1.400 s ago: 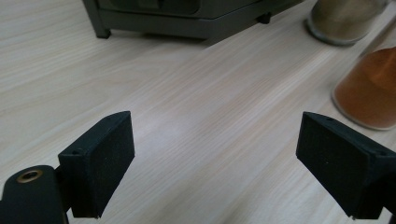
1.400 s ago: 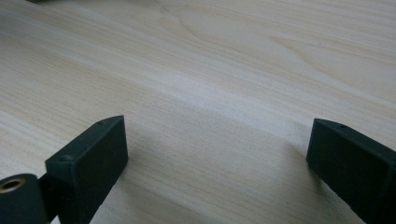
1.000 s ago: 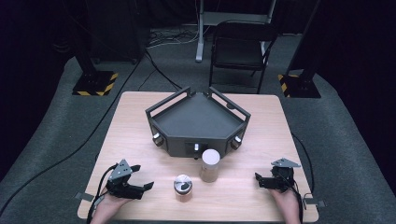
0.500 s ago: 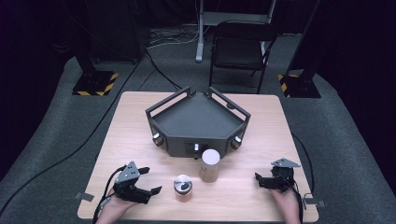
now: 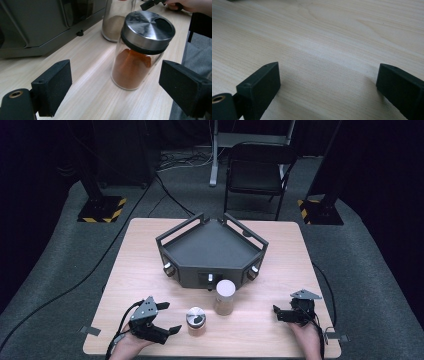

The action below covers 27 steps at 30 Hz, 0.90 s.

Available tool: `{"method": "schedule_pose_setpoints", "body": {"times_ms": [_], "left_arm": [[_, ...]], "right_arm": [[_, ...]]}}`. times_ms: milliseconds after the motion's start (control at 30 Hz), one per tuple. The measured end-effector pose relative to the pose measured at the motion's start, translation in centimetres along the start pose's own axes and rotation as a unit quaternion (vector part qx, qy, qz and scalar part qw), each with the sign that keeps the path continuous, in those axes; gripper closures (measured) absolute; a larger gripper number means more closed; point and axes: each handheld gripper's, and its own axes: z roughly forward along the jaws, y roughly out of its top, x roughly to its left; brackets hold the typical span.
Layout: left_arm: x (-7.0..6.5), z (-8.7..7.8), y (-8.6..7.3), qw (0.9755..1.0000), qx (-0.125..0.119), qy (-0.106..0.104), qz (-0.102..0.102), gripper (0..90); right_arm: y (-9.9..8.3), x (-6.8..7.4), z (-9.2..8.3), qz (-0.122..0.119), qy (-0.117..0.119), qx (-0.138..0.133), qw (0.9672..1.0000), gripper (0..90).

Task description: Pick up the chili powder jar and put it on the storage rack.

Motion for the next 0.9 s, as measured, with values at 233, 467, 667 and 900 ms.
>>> {"method": "schedule_pose_setpoints", "body": {"times_ms": [233, 467, 667, 900], "left_arm": [[-0.5, 0.6, 0.4, 0.9999, 0.002, -0.012, 0.009, 10.8], [-1.0, 1.2, 0.7, 0.9997, 0.003, -0.02, 0.016, 10.7], [-1.3, 1.9, 0.9, 0.9994, 0.004, -0.026, 0.02, 10.8], [-2.0, 2.8, 1.2, 0.9991, 0.005, -0.029, 0.029, 10.9]], "right_arm": [[0.0, 0.0, 0.0, 0.0, 0.0, 0.0, 1.0, 4.4], [0.0, 0.0, 0.0, 0.0, 0.0, 0.0, 1.0, 4.4], [0.0, 0.0, 0.0, 0.0, 0.0, 0.0, 1.0, 4.4], [0.0, 0.0, 0.0, 0.0, 0.0, 0.0, 1.0, 4.4]]}}
